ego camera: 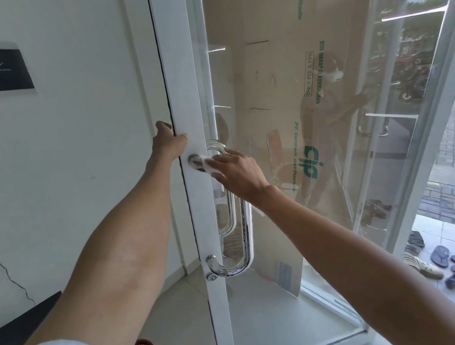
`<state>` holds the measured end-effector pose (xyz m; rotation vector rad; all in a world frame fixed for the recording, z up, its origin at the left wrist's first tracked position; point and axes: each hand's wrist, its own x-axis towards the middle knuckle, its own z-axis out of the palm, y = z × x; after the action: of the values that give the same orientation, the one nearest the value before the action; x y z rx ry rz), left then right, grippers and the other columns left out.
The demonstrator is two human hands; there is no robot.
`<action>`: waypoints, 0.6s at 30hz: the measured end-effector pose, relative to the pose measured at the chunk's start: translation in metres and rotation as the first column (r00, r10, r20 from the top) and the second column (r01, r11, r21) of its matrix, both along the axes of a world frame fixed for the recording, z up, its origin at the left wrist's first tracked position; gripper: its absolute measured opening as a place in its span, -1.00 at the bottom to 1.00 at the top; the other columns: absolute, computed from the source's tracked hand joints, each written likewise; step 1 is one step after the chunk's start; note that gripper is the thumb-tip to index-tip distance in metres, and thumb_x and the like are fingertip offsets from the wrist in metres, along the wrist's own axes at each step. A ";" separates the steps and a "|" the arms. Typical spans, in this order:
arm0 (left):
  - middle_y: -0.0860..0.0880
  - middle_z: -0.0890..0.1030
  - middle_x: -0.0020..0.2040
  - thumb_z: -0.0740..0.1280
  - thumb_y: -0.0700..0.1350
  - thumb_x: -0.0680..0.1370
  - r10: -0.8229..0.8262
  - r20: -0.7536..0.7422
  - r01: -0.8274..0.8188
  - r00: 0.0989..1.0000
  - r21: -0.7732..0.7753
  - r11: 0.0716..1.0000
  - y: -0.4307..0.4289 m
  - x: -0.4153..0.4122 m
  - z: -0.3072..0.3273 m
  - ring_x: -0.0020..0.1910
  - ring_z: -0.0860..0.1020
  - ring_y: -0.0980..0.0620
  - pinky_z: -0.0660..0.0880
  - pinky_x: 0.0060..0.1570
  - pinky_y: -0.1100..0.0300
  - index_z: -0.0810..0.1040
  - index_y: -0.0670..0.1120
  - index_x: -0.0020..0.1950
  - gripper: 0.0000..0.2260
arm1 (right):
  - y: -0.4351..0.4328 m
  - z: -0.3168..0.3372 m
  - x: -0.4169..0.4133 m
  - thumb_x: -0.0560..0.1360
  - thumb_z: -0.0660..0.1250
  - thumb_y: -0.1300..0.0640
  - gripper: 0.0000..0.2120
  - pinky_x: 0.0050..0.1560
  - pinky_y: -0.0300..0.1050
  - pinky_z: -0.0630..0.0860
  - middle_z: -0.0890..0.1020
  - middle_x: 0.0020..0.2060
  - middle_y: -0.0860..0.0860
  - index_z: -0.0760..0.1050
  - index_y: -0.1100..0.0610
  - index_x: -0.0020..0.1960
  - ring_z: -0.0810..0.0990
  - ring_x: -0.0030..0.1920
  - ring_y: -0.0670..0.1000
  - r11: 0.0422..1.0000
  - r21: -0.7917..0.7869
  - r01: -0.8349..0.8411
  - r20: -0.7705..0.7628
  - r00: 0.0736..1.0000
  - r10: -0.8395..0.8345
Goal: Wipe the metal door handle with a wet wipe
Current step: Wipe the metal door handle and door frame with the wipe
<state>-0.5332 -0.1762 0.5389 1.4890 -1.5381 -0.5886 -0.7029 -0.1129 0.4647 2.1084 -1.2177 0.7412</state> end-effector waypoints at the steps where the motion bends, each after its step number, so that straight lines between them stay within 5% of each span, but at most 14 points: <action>1: -0.17 0.47 0.27 0.28 -0.05 0.56 -0.005 0.012 0.005 1.000 0.000 1.000 0.000 0.000 0.000 0.23 0.48 -0.17 0.40 0.17 0.08 0.24 -0.13 0.38 -0.56 | -0.002 -0.001 -0.003 0.42 0.46 0.13 -0.70 0.21 -0.04 0.52 0.69 -0.05 0.00 0.59 0.10 0.14 0.67 -0.04 0.10 1.000 -0.010 -0.006 -0.004 1.000 0.006; 8: -0.19 0.47 0.32 0.21 -0.09 0.58 0.023 0.087 -0.022 0.996 -0.014 1.000 -0.002 -0.007 0.000 0.28 0.44 -0.21 0.39 0.24 0.04 0.32 -0.15 0.37 -0.63 | -0.004 0.022 0.027 0.51 0.23 0.20 -0.70 -0.12 -0.05 0.47 0.69 -0.16 0.07 0.47 0.11 0.23 0.62 0.01 0.16 0.992 0.083 0.090 -0.112 0.990 -0.081; 11: -0.19 0.45 0.33 0.19 -0.09 0.59 0.026 0.106 -0.026 0.994 -0.003 1.000 -0.006 -0.007 0.000 0.29 0.43 -0.22 0.39 0.22 0.04 0.29 -0.15 0.39 -0.62 | -0.010 0.020 0.030 0.51 0.23 0.21 -0.70 -0.03 -0.02 0.49 0.68 -0.11 0.07 0.45 0.11 0.24 0.59 0.10 0.18 0.990 0.103 0.092 -0.105 0.991 -0.082; 18: -0.16 0.43 0.34 0.18 -0.08 0.62 0.011 0.119 -0.011 0.993 -0.004 1.000 -0.014 -0.008 0.000 0.29 0.43 -0.18 0.33 0.10 0.13 0.28 -0.14 0.39 -0.63 | -0.018 -0.012 -0.010 0.47 0.41 0.08 -0.67 -0.12 0.10 0.64 0.67 0.11 -0.03 0.57 0.07 0.23 0.60 0.16 0.15 0.993 0.008 -0.116 0.186 0.976 0.113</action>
<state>-0.5411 -0.1898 0.5384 1.5528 -1.6197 -0.4979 -0.7134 -0.1308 0.4529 2.1785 -1.2102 1.0013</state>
